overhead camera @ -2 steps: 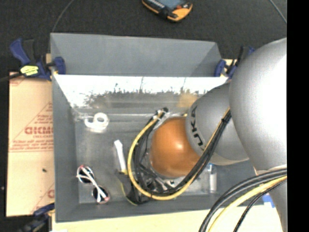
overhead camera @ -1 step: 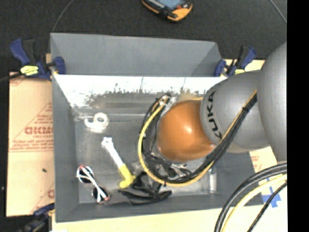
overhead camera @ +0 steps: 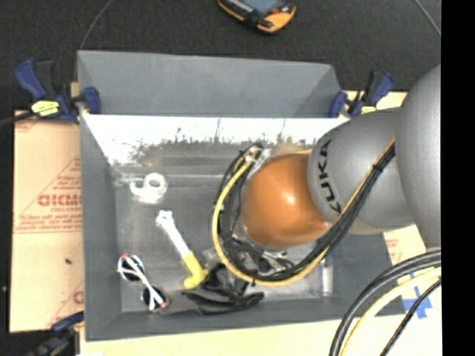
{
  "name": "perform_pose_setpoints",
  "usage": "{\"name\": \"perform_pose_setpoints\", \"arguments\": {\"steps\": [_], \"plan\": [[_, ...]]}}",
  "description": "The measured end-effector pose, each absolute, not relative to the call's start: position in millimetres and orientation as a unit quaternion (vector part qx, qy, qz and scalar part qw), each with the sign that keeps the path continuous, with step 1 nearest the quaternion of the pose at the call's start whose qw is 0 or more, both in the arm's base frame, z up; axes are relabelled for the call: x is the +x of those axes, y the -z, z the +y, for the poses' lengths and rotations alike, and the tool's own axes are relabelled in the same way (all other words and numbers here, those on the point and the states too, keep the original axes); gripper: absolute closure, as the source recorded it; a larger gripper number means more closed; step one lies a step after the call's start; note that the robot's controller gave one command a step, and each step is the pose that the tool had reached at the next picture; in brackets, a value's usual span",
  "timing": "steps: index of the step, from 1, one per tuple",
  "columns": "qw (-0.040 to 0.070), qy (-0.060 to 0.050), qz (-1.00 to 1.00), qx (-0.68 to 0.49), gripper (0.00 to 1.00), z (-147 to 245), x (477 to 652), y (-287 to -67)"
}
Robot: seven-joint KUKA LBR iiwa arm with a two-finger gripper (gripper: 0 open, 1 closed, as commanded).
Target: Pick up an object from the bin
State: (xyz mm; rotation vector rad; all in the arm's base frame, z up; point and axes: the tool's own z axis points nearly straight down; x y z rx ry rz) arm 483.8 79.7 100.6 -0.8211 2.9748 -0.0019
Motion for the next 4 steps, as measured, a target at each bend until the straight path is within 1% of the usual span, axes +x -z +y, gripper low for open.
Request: {"name": "perform_pose_setpoints", "arguments": {"steps": [1, 2, 3, 4], "plan": [[0.028, 0.0, 0.971, -0.237, 1.0, 94, 483.7, -81], [0.032, 0.001, 0.968, -0.25, 1.0, 119, 493.1, -74], [0.034, 0.0, 0.97, -0.24, 1.0, 129, 493.7, -73], [0.035, 0.001, 0.969, -0.243, 1.0, 178, 511.2, -73]]}}
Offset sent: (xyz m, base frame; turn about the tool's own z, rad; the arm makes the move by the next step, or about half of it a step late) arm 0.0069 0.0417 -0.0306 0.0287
